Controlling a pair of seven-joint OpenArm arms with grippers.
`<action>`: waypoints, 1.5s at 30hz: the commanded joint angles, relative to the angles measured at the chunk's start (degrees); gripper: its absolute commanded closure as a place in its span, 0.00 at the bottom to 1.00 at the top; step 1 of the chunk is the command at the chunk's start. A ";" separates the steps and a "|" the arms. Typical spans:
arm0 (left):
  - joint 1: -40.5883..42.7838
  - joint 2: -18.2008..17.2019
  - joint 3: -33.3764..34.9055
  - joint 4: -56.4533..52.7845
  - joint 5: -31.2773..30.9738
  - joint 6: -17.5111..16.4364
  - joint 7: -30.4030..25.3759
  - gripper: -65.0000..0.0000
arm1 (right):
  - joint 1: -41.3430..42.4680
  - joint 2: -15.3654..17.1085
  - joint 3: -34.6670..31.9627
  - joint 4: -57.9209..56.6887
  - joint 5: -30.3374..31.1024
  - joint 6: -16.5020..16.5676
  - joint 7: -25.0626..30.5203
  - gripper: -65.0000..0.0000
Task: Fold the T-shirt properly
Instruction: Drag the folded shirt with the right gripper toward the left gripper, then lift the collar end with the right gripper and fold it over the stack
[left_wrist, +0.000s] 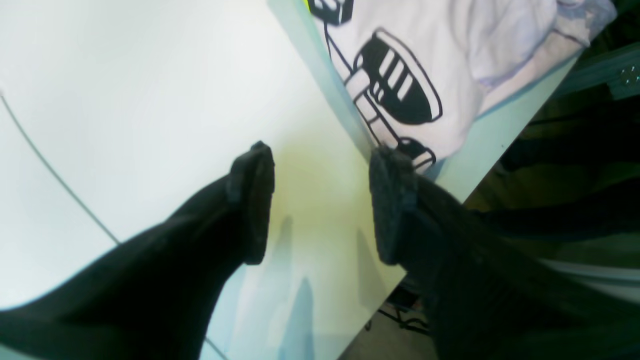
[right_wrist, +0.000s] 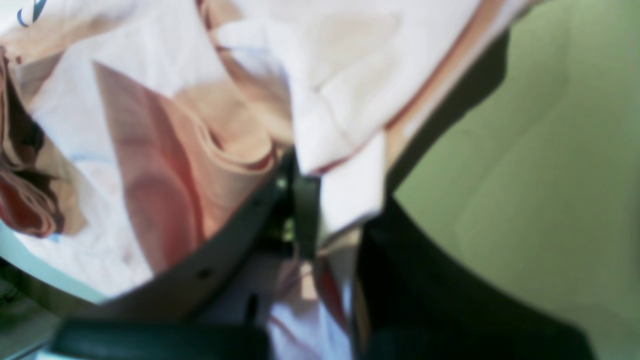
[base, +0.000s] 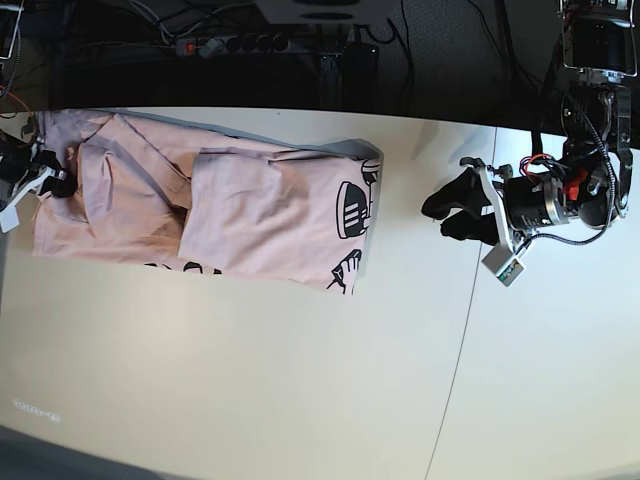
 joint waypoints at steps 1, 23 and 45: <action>-0.55 -0.66 -0.37 0.68 -1.14 -0.01 -1.75 0.48 | -0.02 1.66 0.37 0.04 -0.42 3.78 -1.11 1.00; 0.72 2.56 -0.37 -12.52 6.49 -0.01 -12.20 0.48 | 2.38 0.48 3.93 14.82 10.19 3.74 -6.19 1.00; 0.28 14.14 6.82 -13.60 16.63 -0.01 -13.97 0.48 | 11.54 -2.58 -12.63 36.96 3.50 3.67 -7.65 1.00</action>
